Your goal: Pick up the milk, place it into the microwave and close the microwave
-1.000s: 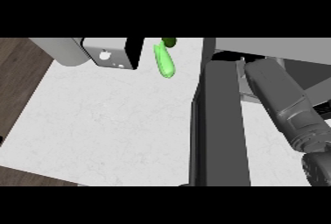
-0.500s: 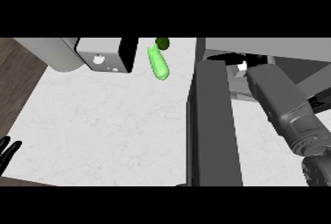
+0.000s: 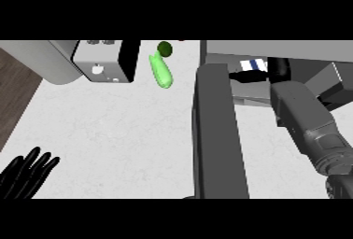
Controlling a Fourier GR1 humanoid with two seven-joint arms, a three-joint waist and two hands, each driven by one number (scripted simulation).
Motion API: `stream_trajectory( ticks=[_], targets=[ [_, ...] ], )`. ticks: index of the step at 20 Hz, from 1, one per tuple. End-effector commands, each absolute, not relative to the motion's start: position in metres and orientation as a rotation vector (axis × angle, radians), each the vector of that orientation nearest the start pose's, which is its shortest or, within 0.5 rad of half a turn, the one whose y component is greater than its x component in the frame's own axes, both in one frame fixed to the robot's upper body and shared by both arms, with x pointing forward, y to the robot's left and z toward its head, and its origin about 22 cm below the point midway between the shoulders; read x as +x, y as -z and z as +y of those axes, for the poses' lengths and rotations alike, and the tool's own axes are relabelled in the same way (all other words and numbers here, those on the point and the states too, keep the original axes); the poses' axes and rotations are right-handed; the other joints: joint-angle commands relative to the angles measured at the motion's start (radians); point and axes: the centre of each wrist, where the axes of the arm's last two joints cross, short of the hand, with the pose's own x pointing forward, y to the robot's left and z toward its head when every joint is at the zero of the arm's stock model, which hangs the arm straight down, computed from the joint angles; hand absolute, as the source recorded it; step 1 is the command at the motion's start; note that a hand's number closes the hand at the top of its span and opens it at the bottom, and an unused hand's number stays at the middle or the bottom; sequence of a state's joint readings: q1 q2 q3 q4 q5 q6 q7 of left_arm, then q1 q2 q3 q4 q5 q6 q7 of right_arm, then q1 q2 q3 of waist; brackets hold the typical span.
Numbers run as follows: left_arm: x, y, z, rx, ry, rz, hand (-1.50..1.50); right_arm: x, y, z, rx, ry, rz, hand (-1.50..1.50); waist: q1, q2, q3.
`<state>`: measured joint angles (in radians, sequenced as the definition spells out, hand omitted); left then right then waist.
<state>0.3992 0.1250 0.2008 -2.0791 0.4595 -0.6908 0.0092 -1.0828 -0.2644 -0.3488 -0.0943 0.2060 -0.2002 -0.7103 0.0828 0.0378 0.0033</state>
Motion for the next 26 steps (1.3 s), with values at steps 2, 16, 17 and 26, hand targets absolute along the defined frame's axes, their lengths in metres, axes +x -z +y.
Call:
stream_trajectory(
  ticks=[2, 16, 17, 26],
  targets=[
    [0.141, -0.056, 0.307, -0.54, 0.329, -1.728, -1.5, 0.426, -0.012, -0.252, -0.076, -0.156, -1.877, -1.5, -0.033, -0.012, 0.0],
    [0.168, -0.007, 0.268, -0.551, 0.474, -1.65, -1.5, 0.353, 0.089, -0.234, 0.268, -0.045, -1.764, -1.5, -0.102, -0.047, -0.005],
    [0.181, -0.021, 0.26, -0.565, 0.498, -1.647, -1.5, 0.35, 0.092, -0.229, 0.234, -0.05, -1.779, -1.5, -0.088, -0.04, -0.004],
    [0.218, -0.003, 0.22, -0.516, 0.565, -1.626, 1.5, 0.268, 0.146, -0.283, 0.116, -0.079, -1.683, -1.5, -0.148, -0.053, -0.008]
  ],
)
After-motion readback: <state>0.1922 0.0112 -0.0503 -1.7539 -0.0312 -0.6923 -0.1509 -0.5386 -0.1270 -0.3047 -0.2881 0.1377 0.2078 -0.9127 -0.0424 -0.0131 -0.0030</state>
